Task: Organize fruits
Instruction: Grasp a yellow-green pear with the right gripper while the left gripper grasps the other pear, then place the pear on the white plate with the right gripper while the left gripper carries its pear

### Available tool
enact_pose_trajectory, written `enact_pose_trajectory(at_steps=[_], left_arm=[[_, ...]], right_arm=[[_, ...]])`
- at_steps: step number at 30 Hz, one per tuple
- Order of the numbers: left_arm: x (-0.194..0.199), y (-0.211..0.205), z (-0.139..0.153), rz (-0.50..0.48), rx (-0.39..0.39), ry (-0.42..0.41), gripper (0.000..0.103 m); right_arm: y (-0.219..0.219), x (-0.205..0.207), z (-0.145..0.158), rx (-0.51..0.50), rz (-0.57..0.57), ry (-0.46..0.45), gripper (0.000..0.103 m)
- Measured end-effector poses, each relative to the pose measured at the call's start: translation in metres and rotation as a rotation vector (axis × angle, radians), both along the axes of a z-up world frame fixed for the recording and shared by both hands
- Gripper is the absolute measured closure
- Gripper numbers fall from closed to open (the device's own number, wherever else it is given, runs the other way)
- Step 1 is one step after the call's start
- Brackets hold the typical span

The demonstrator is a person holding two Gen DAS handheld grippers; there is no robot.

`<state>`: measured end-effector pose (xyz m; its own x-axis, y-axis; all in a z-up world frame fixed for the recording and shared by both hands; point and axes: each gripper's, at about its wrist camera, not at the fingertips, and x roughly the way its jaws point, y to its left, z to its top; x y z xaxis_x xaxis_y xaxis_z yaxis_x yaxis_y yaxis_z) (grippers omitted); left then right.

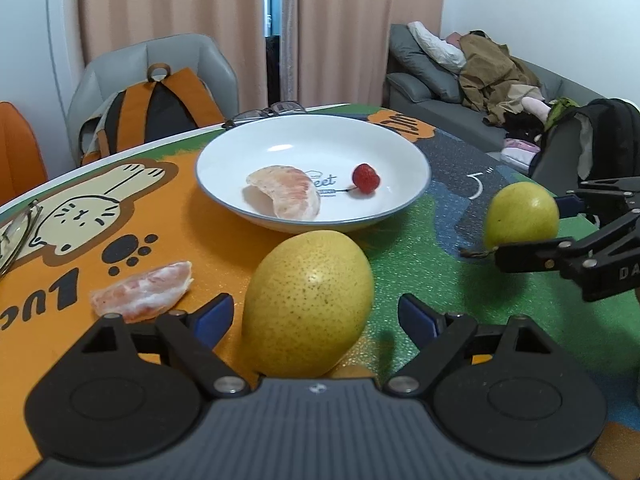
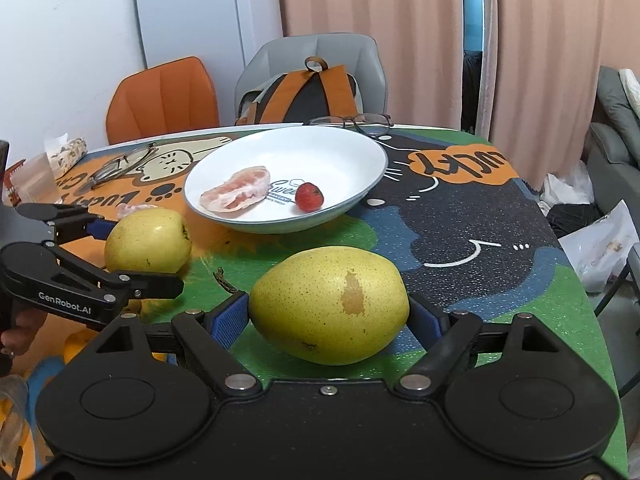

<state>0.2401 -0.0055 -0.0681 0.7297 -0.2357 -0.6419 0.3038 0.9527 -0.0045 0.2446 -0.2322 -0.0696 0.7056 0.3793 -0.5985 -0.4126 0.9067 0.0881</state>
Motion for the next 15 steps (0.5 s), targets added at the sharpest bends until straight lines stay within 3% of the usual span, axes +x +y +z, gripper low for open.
enact_pose_trajectory(at_steps=[2, 4, 15], left_arm=[[0.0009, 0.0009, -0.0011, -0.007, -0.010, 0.006, 0.024], [0.0007, 0.0001, -0.0026, -0.001, 0.000, 0.009, 0.040], [-0.0007, 0.0021, -0.0014, 0.013, -0.005, 0.008, 0.042]], right_arm=[[-0.0011, 0.0005, 0.0003, -0.005, -0.003, -0.003, 0.022], [-0.0021, 0.0003, 0.0008, -0.008, -0.003, -0.004, 0.022], [-0.0014, 0.0040, 0.0078, -0.017, 0.007, -0.025, 0.022]])
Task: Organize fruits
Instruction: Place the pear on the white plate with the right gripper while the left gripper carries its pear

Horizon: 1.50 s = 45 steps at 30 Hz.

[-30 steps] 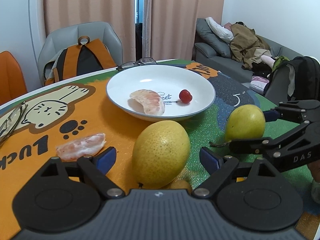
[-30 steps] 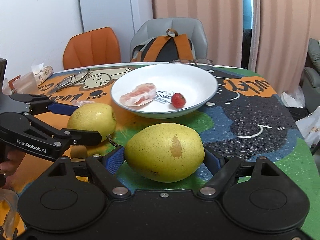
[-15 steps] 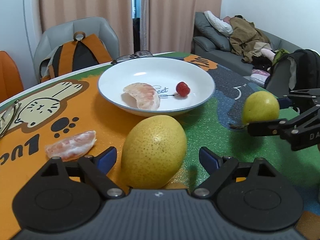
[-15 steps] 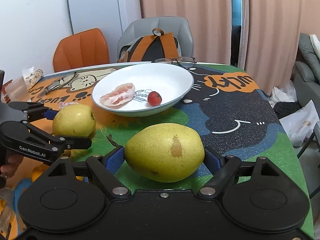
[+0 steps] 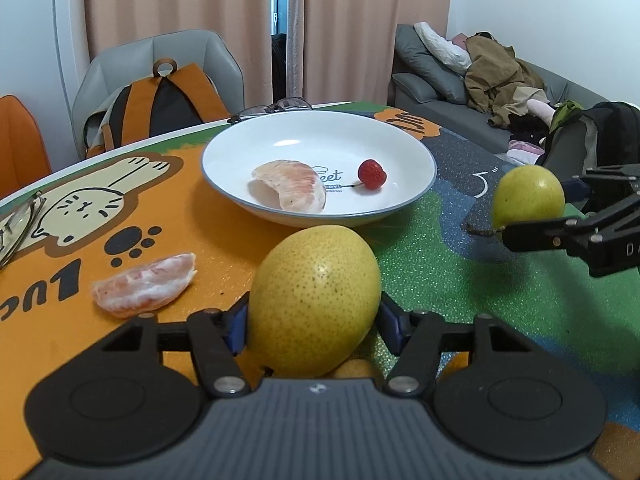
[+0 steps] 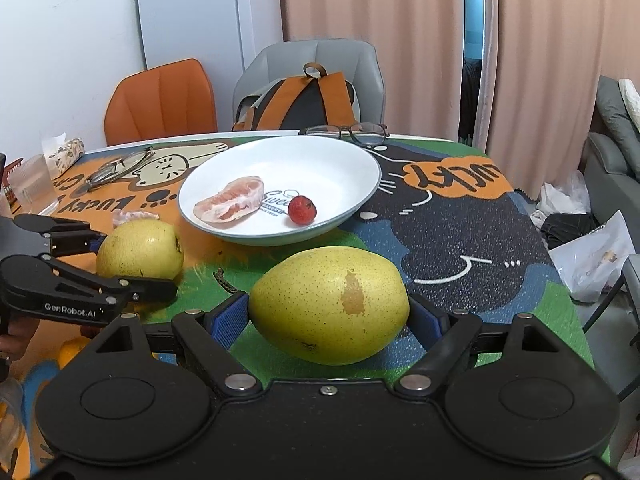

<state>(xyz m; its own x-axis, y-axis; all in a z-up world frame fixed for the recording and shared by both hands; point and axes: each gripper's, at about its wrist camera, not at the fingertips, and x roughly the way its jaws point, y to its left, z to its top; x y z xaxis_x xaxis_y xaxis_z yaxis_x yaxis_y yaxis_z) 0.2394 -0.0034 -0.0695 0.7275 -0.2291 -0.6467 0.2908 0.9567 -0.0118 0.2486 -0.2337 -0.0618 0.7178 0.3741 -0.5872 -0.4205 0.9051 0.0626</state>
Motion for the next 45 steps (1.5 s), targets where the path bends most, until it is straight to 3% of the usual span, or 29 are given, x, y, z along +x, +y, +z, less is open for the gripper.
enact_pose_trajectory(at_steps=[16, 27, 45], left_arm=[[-0.015, 0.001, 0.027, 0.010, -0.030, -0.079, 0.042], [-0.004, -0.004, 0.043, 0.012, -0.041, -0.115, 0.042], [0.021, -0.001, 0.047, 0.044, -0.055, -0.118, 0.042]], right_arm=[[0.007, 0.017, 0.016, 0.011, 0.023, -0.039, 0.022], [0.027, 0.046, 0.030, 0.020, 0.049, -0.069, 0.022], [0.055, 0.114, 0.011, -0.010, 0.029, -0.024, 0.022]])
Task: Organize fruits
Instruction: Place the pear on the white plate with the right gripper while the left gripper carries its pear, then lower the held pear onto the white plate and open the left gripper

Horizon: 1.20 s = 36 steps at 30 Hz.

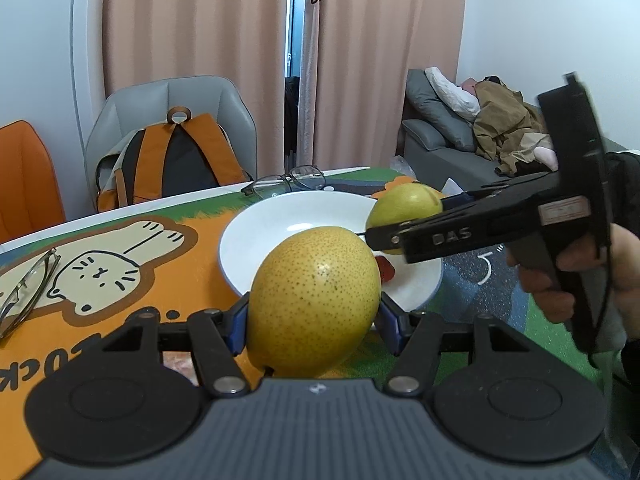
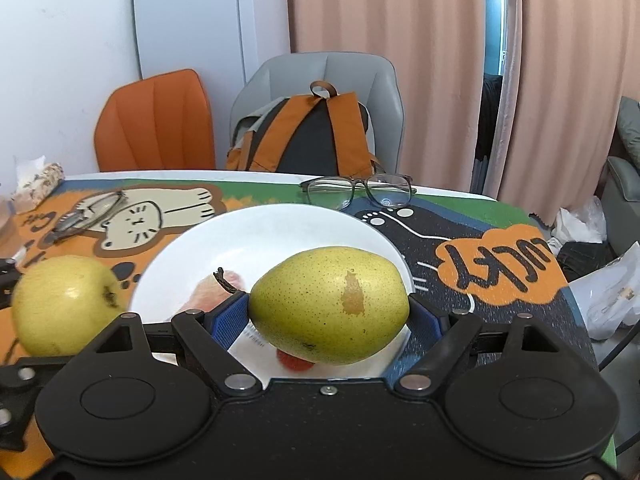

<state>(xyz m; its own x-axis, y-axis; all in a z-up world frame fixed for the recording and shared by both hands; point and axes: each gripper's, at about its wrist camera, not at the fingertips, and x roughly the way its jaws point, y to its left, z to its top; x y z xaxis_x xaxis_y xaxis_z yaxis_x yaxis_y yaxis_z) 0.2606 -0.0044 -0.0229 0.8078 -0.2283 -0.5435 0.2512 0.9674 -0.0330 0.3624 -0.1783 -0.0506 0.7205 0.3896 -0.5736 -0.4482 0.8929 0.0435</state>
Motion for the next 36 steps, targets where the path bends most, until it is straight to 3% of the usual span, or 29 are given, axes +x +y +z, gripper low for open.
enact_pose_trajectory(at_steps=[20, 24, 30, 36], left_arm=[[0.021, 0.007, 0.003, 0.039, -0.026, 0.009, 0.042], [0.021, 0.008, 0.003, 0.038, -0.027, 0.009, 0.042], [0.024, 0.005, 0.003, 0.029, -0.027, 0.011, 0.042], [0.029, -0.004, 0.000, 0.007, -0.034, 0.020, 0.042]], right_arm=[[0.024, 0.017, -0.018, -0.079, 0.034, 0.028, 0.021], [0.016, 0.005, -0.006, -0.074, 0.040, -0.033, 0.020], [-0.004, -0.019, 0.013, -0.093, 0.068, -0.090, 0.009], [-0.019, -0.044, 0.012, -0.102, 0.081, -0.104, 0.002]])
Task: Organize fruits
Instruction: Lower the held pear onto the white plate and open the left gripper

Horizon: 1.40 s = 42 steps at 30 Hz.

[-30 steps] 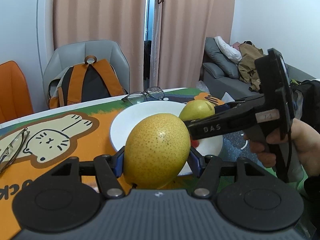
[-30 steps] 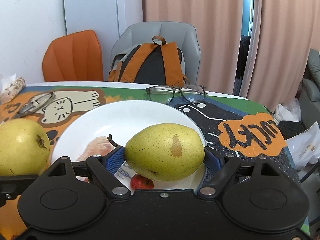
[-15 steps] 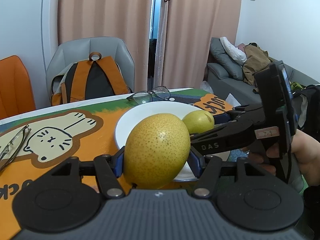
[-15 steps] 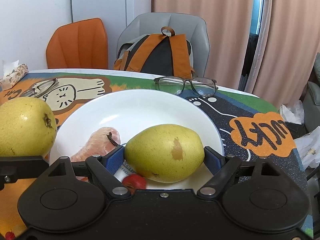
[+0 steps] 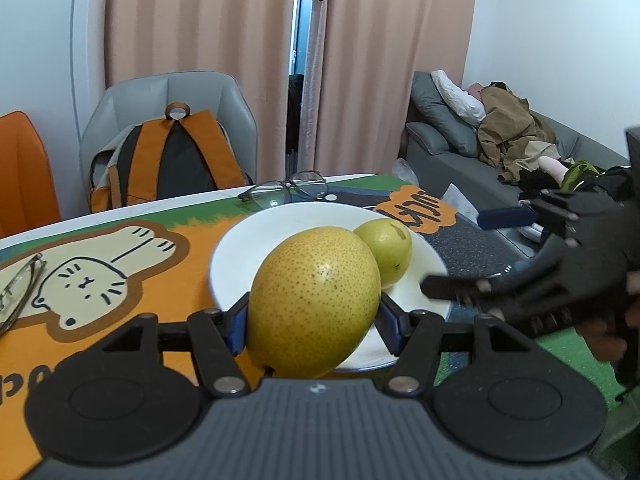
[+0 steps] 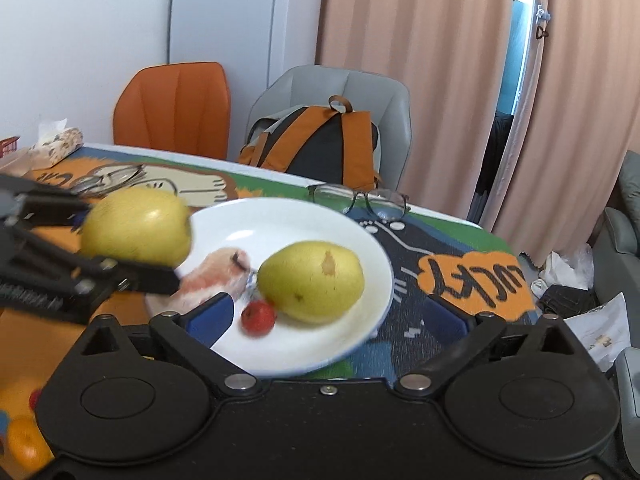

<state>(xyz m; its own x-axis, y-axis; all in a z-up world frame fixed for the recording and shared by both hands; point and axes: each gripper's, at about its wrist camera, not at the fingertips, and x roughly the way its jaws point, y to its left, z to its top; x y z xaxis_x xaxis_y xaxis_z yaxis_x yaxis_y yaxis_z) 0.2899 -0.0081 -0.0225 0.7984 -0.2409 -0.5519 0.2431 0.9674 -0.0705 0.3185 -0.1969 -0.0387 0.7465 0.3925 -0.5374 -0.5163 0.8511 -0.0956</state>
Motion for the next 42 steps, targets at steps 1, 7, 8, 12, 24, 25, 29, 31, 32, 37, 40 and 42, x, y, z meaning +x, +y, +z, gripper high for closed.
enact_pose_trajectory(at_steps=[1, 7, 8, 12, 24, 25, 29, 31, 32, 37, 40, 42], left_arm=[[0.001, -0.002, -0.001, -0.006, -0.001, 0.003, 0.042], [0.009, -0.018, -0.005, -0.042, 0.011, 0.018, 0.042], [0.011, -0.021, -0.007, -0.046, 0.012, 0.021, 0.042], [0.018, -0.030, -0.011, -0.062, 0.010, 0.040, 0.042], [0.031, -0.046, -0.021, -0.066, 0.031, 0.080, 0.042], [0.032, -0.046, -0.022, -0.064, 0.032, 0.084, 0.042], [0.033, -0.048, -0.023, -0.063, 0.039, 0.087, 0.042], [0.034, -0.049, -0.023, -0.065, 0.045, 0.091, 0.042], [0.034, -0.049, -0.024, -0.067, 0.049, 0.090, 0.042], [0.033, -0.052, -0.025, -0.084, 0.078, 0.089, 0.041], [0.034, -0.048, -0.025, -0.075, 0.052, 0.087, 0.038], [0.033, -0.048, -0.023, -0.070, 0.048, 0.090, 0.034]], right_arm=[[-0.001, -0.004, -0.002, -0.006, 0.004, 0.000, 0.002], [-0.001, -0.021, -0.013, -0.044, 0.030, -0.001, 0.000], [0.000, -0.024, -0.014, -0.048, 0.033, 0.002, 0.000], [0.000, -0.031, -0.018, -0.060, 0.040, 0.016, 0.000], [-0.013, -0.055, -0.016, -0.037, 0.052, 0.069, 0.000], [-0.013, -0.057, -0.016, -0.032, 0.056, 0.073, 0.000], [-0.014, -0.072, -0.017, -0.021, 0.096, 0.088, 0.000], [-0.012, -0.080, -0.019, -0.021, 0.127, 0.095, 0.000], [-0.011, -0.085, -0.020, -0.022, 0.146, 0.096, 0.000], [-0.003, -0.104, -0.022, -0.034, 0.203, 0.090, 0.000], [-0.001, -0.111, -0.024, -0.046, 0.216, 0.089, 0.000], [-0.001, -0.114, -0.025, -0.049, 0.219, 0.089, 0.000]])
